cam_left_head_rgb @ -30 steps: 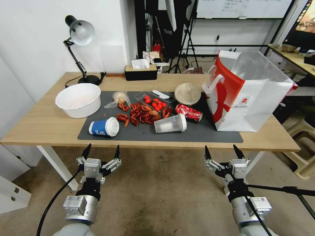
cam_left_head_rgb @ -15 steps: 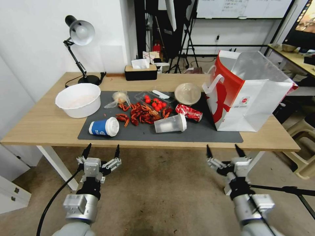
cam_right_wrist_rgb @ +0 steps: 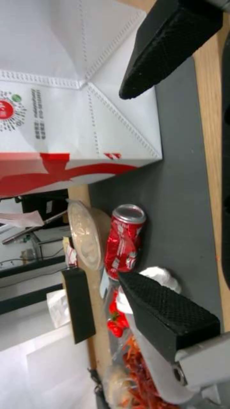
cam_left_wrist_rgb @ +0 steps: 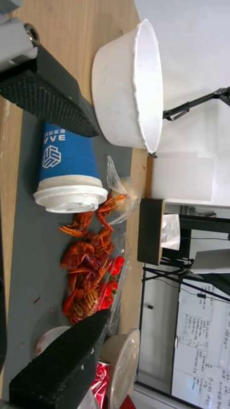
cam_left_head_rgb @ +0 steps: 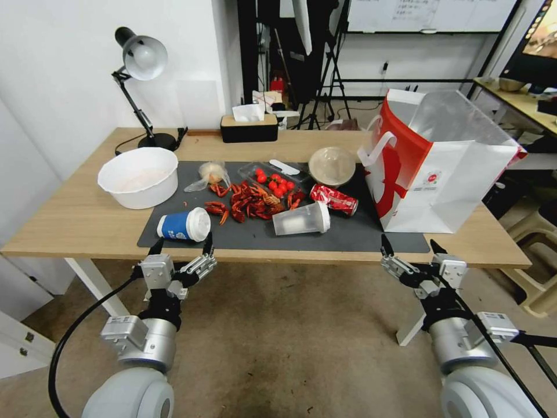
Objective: Pick up the trash from the table and place it into the takeout bag.
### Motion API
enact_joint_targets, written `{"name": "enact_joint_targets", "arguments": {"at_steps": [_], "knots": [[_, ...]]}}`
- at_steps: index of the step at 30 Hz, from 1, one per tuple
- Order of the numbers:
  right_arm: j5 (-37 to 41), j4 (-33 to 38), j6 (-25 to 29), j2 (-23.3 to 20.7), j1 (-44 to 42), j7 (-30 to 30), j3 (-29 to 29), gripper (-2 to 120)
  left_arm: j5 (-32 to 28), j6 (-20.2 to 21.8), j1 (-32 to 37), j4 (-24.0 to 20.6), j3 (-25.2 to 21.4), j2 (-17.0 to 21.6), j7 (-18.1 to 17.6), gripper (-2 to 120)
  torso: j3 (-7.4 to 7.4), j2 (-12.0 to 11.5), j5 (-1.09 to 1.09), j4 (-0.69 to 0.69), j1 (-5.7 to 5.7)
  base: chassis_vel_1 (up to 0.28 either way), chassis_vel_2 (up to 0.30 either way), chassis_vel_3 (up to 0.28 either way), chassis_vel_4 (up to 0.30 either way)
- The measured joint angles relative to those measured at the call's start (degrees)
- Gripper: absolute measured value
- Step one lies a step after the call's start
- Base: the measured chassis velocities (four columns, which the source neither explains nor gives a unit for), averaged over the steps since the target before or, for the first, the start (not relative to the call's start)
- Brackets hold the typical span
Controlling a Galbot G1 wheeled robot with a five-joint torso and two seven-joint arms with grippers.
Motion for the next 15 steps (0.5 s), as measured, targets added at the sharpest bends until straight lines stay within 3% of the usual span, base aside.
{"name": "enact_joint_targets", "arguments": {"at_steps": [7, 15], "knots": [[6.21, -1.35, 0.12, -2.67, 4.77, 4.65, -5.14, 100, 0.03, -0.27, -0.03, 0.47, -0.48, 0.08, 0.19, 100, 0.0, 0.0, -0.01, -0.01, 0.0, 0.0, 0.0, 0.0, 0.0], [16.16, -7.15, -0.85, -4.48, 15.89, 12.75, -15.6, 100, 0.27, -0.48, 0.13, 0.81, -1.01, -0.54, 0.32, 100, 0.0, 0.0, -0.01, 0.0, 0.0, 0.0, 0.0, 0.0, 0.0]]}}
